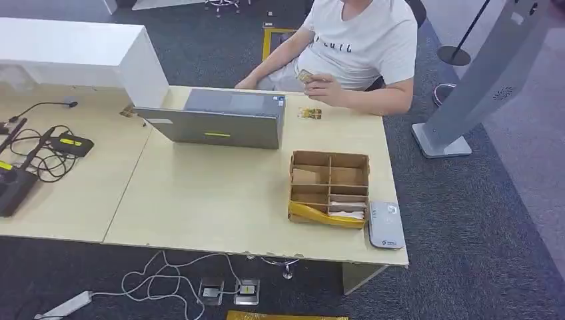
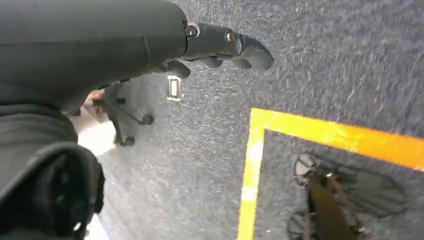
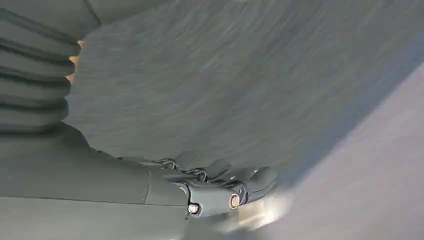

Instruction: Pass the card to the sensor for recognition and then transmit it.

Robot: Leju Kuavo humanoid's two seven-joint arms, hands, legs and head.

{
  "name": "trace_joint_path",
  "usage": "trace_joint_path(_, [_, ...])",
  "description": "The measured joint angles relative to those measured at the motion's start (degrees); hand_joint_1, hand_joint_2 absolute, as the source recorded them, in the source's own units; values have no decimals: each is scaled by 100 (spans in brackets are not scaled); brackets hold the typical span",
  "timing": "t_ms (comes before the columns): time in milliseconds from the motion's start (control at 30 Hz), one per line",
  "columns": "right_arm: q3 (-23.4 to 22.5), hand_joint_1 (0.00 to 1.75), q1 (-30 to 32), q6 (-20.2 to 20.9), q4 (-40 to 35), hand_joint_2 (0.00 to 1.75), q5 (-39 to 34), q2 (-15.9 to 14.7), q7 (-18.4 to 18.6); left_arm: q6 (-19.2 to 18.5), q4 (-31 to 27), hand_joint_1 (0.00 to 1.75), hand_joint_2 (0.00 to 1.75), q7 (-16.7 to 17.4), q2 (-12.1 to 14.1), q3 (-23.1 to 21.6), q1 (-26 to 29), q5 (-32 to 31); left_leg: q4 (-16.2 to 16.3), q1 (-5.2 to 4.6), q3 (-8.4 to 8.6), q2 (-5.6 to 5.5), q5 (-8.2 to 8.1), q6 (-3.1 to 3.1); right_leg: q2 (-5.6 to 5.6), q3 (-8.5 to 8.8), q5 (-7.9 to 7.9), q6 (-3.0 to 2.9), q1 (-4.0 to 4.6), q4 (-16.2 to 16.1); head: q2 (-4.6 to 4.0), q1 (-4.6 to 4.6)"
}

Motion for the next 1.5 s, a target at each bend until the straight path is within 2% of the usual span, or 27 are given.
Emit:
trace_joint_path(67, [-293,0,114,-751,79,0,151,422,432,124,0,0,0,-46,-15,92,-10,76,0,9,7,6,0,-3,6,3,1,-2,8,0,0,4])
trace_joint_path(133, [-575,0,209,-982,129,0,681,804,870,153,0,0,0,-81,-26,124,-13,111,-1,6,9,8,0,-7,8,5,1,-7,4,12,0,-7])
trace_joint_path(167, [-833,0,219,-1017,129,0,1312,1008,1216,148,0,0,0,-118,-31,149,-13,122,-1,5,10,9,1,-9,8,5,-2,-11,3,16,0,0])
trace_joint_path(200, [-1237,0,217,-1039,116,0,2303,1251,1503,146,0,0,0,-175,-35,192,-13,166,-1,7,10,9,3,-14,9,5,-1,-12,6,16,0,-5])
trace_joint_path(233, [-1615,0,224,-1043,109,0,3316,1467,1484,146,0,0,0,-210,-37,234,-14,201,-1,8,13,9,5,-16,9,4,-1,-12,6,15,0,4])
trace_joint_path(267, [-1950,0,219,-1045,111,0,4167,1677,1312,150,0,0,0,-254,-39,262,-14,229,-1,7,17,10,5,-17,10,2,-1,-13,5,15,0,-4])
trace_joint_path(300, [-2241,0,213,-1028,140,0,4824,1855,1025,164,0,0,0,-284,-46,284,-14,249,-1,5,20,13,6,-18,16,2,-2,-14,3,16,0,0])
trace_joint_path(333, [-2460,0,206,-993,188,0,5144,1946,782,179,0,0,0,-301,-50,312,-15,268,-1,3,20,12,7,-18,16,3,-2,-14,1,16,0,-6])
trace_joint_path(367, [-2658,0,192,-912,231,0,5131,2008,607,194,0,0,0,-323,-52,352,-13,282,-1,-1,20,11,7,-18,14,3,-2,-14,-2,16,0,-2])
trace_joint_path(467, [-3243,0,158,-646,245,0,4163,2084,425,253,0,0,0,-330,-53,395,-12,225,-1,-1,18,11,8,-20,14,7,-2,-14,-2,17,0,0])
trace_joint_path(633, [-3879,0,153,-291,290,0,3997,2218,235,380,0,0,0,-236,-66,404,-19,199,-1,-6,20,22,6,-20,33,5,-2,-15,-8,16,0,0])
trace_joint_path(733, [-4139,0,150,-212,301,0,4002,2277,147,426,0,0,0,-258,-90,437,-14,227,0,-8,20,22,6,-20,32,5,-2,-14,-10,16,0,0])
trace_joint_path(933, [-4311,0,149,-151,325,0,4067,2349,148,430,0,0,0,-256,-127,463,-16,205,0,-8,21,22,6,-20,32,5,-2,-15,-10,16,0,0])
trace_joint_path(1000, [-4500,0,148,-228,332,0,4148,2447,150,443,0,0,0,-65,-179,498,-17,102,-1,-7,22,22,6,-20,33,6,-2,-15,-9,17,0,0])
trace_joint_path(1267, [-4648,0,147,-225,339,0,4236,2537,128,474,0,0,0,151,-179,500,-24,37,-1,-7,22,22,6,-20,33,6,-2,-15,-9,17,0,0])
trace_joint_path(1500, [-4685,0,144,-221,343,0,4257,2583,86,413,0,0,0,162,-173,503,-29,-29,-1,-7,22,22,6,-20,33,6,-2,-15,-10,17,0,0])
